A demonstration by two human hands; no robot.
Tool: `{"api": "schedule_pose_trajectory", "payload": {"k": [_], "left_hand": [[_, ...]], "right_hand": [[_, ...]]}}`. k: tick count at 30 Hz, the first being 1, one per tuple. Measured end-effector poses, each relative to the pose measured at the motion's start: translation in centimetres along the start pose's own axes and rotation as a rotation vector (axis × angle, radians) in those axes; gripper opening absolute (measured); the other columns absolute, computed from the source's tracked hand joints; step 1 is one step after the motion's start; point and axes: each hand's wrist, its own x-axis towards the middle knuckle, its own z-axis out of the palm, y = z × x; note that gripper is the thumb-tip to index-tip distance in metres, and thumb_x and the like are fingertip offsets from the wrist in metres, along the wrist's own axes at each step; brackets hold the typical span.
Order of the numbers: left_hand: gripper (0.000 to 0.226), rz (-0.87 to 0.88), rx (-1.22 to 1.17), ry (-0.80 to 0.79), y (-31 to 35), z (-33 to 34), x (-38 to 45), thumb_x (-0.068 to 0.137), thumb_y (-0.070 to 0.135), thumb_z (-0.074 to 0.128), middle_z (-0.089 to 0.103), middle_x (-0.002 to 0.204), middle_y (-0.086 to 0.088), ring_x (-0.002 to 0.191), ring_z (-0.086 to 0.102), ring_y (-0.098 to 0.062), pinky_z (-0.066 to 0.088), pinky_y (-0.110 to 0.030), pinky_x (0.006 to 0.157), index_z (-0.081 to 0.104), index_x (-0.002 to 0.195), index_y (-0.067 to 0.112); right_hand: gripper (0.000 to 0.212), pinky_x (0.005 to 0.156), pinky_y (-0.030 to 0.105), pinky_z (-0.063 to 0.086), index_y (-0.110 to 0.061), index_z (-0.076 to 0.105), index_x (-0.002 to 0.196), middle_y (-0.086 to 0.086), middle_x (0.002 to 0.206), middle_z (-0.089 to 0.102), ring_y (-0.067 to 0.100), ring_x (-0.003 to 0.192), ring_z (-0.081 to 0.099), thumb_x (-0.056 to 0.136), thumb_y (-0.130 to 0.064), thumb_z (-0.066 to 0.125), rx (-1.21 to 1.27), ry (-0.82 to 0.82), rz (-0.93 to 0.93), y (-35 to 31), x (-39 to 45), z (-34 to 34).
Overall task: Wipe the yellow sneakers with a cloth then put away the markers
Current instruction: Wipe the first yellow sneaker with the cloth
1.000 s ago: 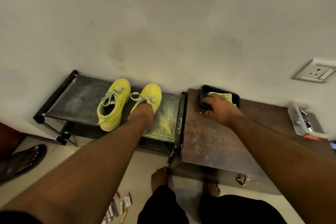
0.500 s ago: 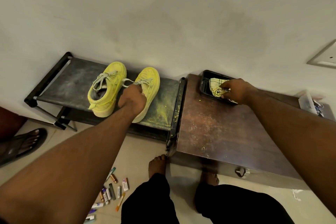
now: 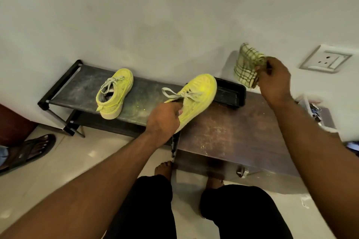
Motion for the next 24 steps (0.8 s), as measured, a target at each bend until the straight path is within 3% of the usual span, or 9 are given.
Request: {"api": "schedule_pose_trajectory", "payload": {"k": [2, 4, 7, 10, 15, 18, 20, 24], "left_hand": [[0.024, 0.012, 0.012, -0.088, 1.1, 0.5, -0.6, 0.094, 0.019, 0.054, 0.07, 0.108, -0.008, 0.1, 0.063, -0.028, 0.05, -0.032, 0.082, 0.069, 0.113, 0.017], [0.023, 0.04, -0.001, -0.149, 2.0, 1.2, -1.4, 0.092, 0.019, 0.056, 0.07, 0.107, -0.006, 0.099, 0.064, -0.026, 0.051, -0.033, 0.083, 0.07, 0.11, 0.019], [0.02, 0.109, 0.088, -0.221, 3.0, 2.9, -2.9, 0.092, 0.015, 0.056, 0.07, 0.103, -0.007, 0.095, 0.064, -0.027, 0.051, -0.034, 0.079, 0.071, 0.106, 0.017], [0.04, 0.172, 0.224, -0.295, 3.4, 4.8, -4.3, 0.089, 0.006, 0.05, 0.068, 0.115, -0.001, 0.102, 0.062, -0.024, 0.052, -0.034, 0.084, 0.065, 0.12, 0.027], [0.051, 0.257, 0.252, -0.239, 2.7, 6.9, -5.6, 0.09, 0.007, 0.046, 0.058, 0.129, 0.0, 0.123, 0.049, -0.026, 0.046, -0.037, 0.098, 0.053, 0.133, 0.034], [0.054, 0.313, 0.279, -0.143, 2.4, 7.5, -6.8, 0.091, 0.001, 0.043, 0.052, 0.139, 0.0, 0.138, 0.035, -0.024, 0.021, -0.036, 0.117, 0.048, 0.139, 0.025], [0.053, 0.323, 0.329, -0.057, 1.6, 7.7, -7.8, 0.092, 0.001, 0.044, 0.043, 0.147, -0.004, 0.142, 0.028, -0.021, 0.004, -0.034, 0.118, 0.041, 0.143, 0.017], [0.048, 0.227, 0.352, -0.005, -0.1, 6.9, -8.4, 0.098, 0.011, 0.039, 0.034, 0.153, -0.005, 0.146, 0.018, -0.022, 0.0, -0.037, 0.119, 0.035, 0.146, 0.014]], "right_hand": [[0.019, 0.084, 0.041, 0.054, -0.015, 0.062, 0.108, 0.005, 0.107, 0.066, 0.018, 0.098, 0.063, 0.091, -0.015, 0.053, 0.545, 0.057, 0.213, -1.1, -3.3, -2.5], [0.023, 0.086, 0.041, 0.049, -0.017, 0.059, 0.113, 0.006, 0.114, 0.065, 0.022, 0.106, 0.061, 0.091, -0.015, 0.051, 1.085, 0.034, 0.395, -1.7, -7.7, -4.7], [0.042, 0.094, 0.045, 0.045, -0.018, 0.055, 0.129, 0.008, 0.13, 0.06, 0.029, 0.119, 0.057, 0.091, -0.033, 0.044, 1.446, 0.008, 0.627, -1.2, -14.6, -6.3], [0.056, 0.089, 0.048, 0.053, -0.018, 0.05, 0.137, 0.01, 0.129, 0.062, 0.029, 0.115, 0.06, 0.088, -0.046, 0.049, 1.54, -0.018, 0.745, 0.2, -20.4, -6.1], [0.057, 0.085, 0.043, 0.056, -0.014, 0.049, 0.138, 0.013, 0.129, 0.061, 0.028, 0.115, 0.061, 0.083, -0.016, 0.062, 1.502, 0.006, 0.869, 1.7, -22.2, -5.5], [0.058, 0.084, 0.043, 0.056, -0.014, 0.047, 0.138, 0.015, 0.133, 0.057, 0.03, 0.118, 0.059, 0.082, -0.011, 0.063, 1.517, 0.001, 0.861, 2.1, -22.3, -5.5], [0.057, 0.08, 0.042, 0.056, -0.013, 0.047, 0.138, 0.016, 0.133, 0.057, 0.03, 0.118, 0.059, 0.084, -0.009, 0.062, 1.526, -0.005, 0.872, 2.2, -22.5, -5.3], [0.054, 0.081, 0.043, 0.057, -0.013, 0.05, 0.135, 0.015, 0.126, 0.062, 0.03, 0.113, 0.062, 0.083, 0.001, 0.06, 1.511, -0.021, 0.846, 2.4, -22.9, -4.8]]}}
